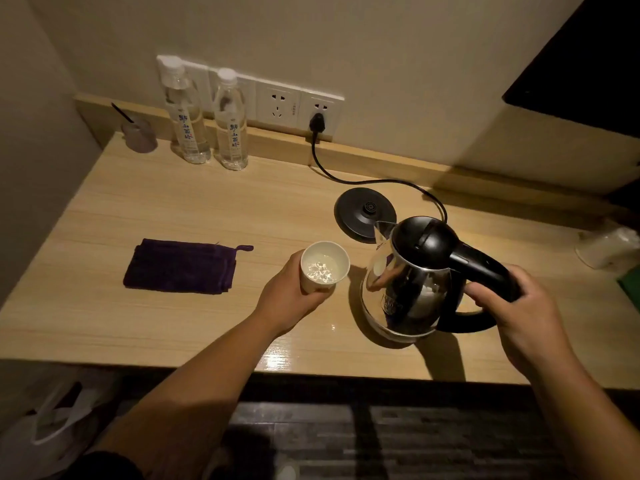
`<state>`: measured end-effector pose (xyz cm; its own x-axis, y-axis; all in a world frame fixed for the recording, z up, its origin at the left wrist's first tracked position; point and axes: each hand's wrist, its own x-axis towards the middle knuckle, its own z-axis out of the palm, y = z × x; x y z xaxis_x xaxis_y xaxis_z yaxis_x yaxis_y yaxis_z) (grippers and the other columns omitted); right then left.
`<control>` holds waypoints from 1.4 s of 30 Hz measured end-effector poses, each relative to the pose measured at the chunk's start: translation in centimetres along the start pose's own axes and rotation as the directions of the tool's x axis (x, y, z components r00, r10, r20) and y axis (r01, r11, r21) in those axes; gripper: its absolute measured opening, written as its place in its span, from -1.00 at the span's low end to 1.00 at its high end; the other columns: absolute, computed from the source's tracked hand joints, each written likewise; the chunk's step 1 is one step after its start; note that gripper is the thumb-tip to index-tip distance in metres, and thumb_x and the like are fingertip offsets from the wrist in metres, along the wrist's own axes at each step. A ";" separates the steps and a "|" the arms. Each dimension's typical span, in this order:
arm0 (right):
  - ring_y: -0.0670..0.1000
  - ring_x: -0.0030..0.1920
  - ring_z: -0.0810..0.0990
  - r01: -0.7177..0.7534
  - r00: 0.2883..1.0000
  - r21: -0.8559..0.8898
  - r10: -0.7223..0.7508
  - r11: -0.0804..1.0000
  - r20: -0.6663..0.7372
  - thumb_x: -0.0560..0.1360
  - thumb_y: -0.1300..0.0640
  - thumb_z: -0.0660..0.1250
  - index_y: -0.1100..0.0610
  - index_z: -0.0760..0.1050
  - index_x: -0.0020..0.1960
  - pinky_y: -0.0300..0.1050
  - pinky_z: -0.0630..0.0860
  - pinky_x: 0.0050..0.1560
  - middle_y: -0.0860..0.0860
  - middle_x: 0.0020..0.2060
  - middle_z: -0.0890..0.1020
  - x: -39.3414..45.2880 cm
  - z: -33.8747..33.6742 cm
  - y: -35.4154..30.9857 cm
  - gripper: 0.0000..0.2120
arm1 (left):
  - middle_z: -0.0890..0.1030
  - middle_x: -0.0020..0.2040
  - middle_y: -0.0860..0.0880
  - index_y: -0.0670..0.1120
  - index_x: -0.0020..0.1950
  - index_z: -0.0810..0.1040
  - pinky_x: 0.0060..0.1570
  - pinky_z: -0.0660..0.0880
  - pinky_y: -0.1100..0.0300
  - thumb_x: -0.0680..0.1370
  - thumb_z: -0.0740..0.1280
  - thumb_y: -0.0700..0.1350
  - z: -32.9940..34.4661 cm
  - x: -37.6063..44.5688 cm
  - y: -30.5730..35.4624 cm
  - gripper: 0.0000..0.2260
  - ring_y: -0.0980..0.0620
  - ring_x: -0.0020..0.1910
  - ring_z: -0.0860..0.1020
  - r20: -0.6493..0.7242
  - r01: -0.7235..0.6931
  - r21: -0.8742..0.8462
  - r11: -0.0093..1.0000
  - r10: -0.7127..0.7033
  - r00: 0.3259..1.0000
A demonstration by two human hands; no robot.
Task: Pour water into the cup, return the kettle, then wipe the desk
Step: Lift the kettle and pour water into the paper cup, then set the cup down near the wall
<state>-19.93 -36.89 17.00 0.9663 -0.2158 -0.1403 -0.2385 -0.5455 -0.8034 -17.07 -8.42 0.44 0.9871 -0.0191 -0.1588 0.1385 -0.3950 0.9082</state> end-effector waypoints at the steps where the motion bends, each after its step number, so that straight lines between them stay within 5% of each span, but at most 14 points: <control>1: 0.05 0.04 0.53 -0.031 0.997 0.060 0.035 0.998 -0.067 0.44 0.14 0.41 -0.04 0.46 0.16 -0.08 0.42 -0.04 -0.06 -0.03 0.56 -0.2 0.1 0.9 -0.68 | 0.51 0.20 0.20 0.25 0.36 0.23 0.05 0.53 0.09 0.35 0.51 0.21 0.0 0.0 0.1 -0.32 0.14 0.12 0.51 -0.001 0.011 -0.010 1.000 -0.011 1.000; 5: -0.05 0.03 0.52 -0.047 0.960 0.222 0.105 0.974 -0.260 0.47 0.09 0.39 -0.06 0.44 0.22 -0.18 0.40 -0.02 -0.09 -0.02 0.55 -0.3 0.8 3.2 -0.66 | 0.51 0.17 0.22 0.25 0.36 0.23 0.03 0.52 0.16 0.35 0.51 0.21 0.1 -0.1 0.5 -0.32 0.17 0.11 0.51 -0.011 0.015 -0.015 1.000 -0.015 1.000; 9: 0.00 0.04 0.56 -0.043 0.922 0.295 0.151 0.955 -0.357 0.45 0.01 0.41 -0.21 0.46 -0.04 -0.14 0.45 0.00 -0.05 -0.04 0.57 0.6 1.5 4.8 -0.83 | 0.50 0.14 0.22 0.21 0.38 0.23 -0.03 0.45 0.25 0.36 0.52 0.15 0.1 -0.3 0.7 -0.31 0.16 0.09 0.50 -0.013 0.019 -0.012 1.000 -0.019 1.000; 16: -0.16 0.00 0.53 -0.028 0.874 0.337 0.186 0.941 -0.448 0.47 0.03 0.40 -0.06 0.45 0.12 -0.27 0.39 -0.09 -0.12 -0.05 0.55 1.9 2.2 6.0 -0.74 | 0.51 0.15 0.19 0.20 0.39 0.22 -0.01 0.48 0.21 0.35 0.52 0.15 0.1 -0.2 0.7 -0.29 0.15 0.10 0.51 -0.004 0.037 -0.012 0.999 -0.037 0.999; 24: -0.02 0.05 0.53 -0.014 0.904 0.238 0.114 0.971 -0.413 0.49 0.02 0.38 0.00 0.43 0.17 -0.11 0.47 0.02 -0.10 -0.06 0.53 2.3 1.8 7.3 -0.71 | 0.47 0.14 0.19 0.14 0.42 0.22 -0.09 0.39 0.33 0.39 0.51 0.11 0.0 -0.2 0.9 -0.29 0.15 0.09 0.47 0.000 0.016 0.014 1.000 -0.016 1.000; 29: 0.02 0.36 0.32 -0.078 0.882 0.185 0.154 0.980 -0.444 0.46 0.02 0.41 -0.07 0.14 0.47 0.13 0.34 0.33 0.06 0.40 0.33 0.4 1.3 7.6 -0.32 | 0.47 0.15 0.18 0.13 0.43 0.22 -0.03 0.39 0.26 0.39 0.51 0.11 -0.2 -0.3 1.1 -0.29 0.15 0.11 0.46 0.010 0.015 0.010 1.000 -0.015 1.000; 31: 0.10 0.38 0.28 0.041 0.858 -0.039 -0.056 0.998 -0.511 0.45 0.01 0.41 0.06 0.16 0.46 0.15 0.29 0.37 0.16 0.39 0.27 -2.1 2.1 6.9 -0.32 | 0.47 0.15 0.19 0.14 0.42 0.22 -0.01 0.40 0.24 0.39 0.50 0.11 -0.3 -0.3 1.1 -0.30 0.14 0.12 0.46 0.011 0.006 0.007 1.000 -0.006 1.000; 34: 0.07 0.35 0.30 0.302 0.887 -0.310 -0.385 0.902 -0.256 0.43 -0.06 0.32 0.14 0.28 0.40 0.03 0.29 0.30 0.17 0.34 0.34 -4.8 5.6 5.7 -0.40 | 0.46 0.16 0.19 0.14 0.42 0.22 -0.03 0.40 0.26 0.39 0.51 0.10 -0.4 -0.3 1.2 -0.30 0.16 0.11 0.45 0.023 0.006 0.006 1.000 -0.006 1.000; 37: -0.16 0.35 0.27 0.257 0.961 -0.167 -0.233 0.952 0.151 0.50 0.00 0.35 -0.05 0.23 0.45 -0.15 0.27 0.31 -0.07 0.40 0.33 -3.7 10.3 4.8 -0.42 | 0.45 0.15 0.21 0.16 0.41 0.20 -0.08 0.36 0.40 0.40 0.51 0.06 -0.7 -0.4 1.5 -0.31 0.18 0.11 0.44 0.043 0.013 0.001 1.000 -0.013 0.999; 42: -0.11 0.48 0.17 0.053 0.913 0.002 -0.049 0.999 0.405 0.51 0.03 0.37 -0.16 -0.06 0.54 -0.14 0.22 0.35 -0.13 0.53 0.15 0.6 15.8 3.4 -0.21 | 0.39 0.19 0.37 0.29 0.36 0.20 -0.10 0.37 0.56 0.40 0.54 -0.06 -1.5 -0.4 2.4 -0.30 0.36 0.15 0.41 0.102 0.020 -0.071 0.997 -0.013 0.995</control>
<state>-18.64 -26.07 5.03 0.9330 0.1579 -0.3233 -0.1870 -0.5549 -0.8106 -17.03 -7.97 3.30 0.9720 -0.1073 -0.2091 0.1637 -0.3293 0.9299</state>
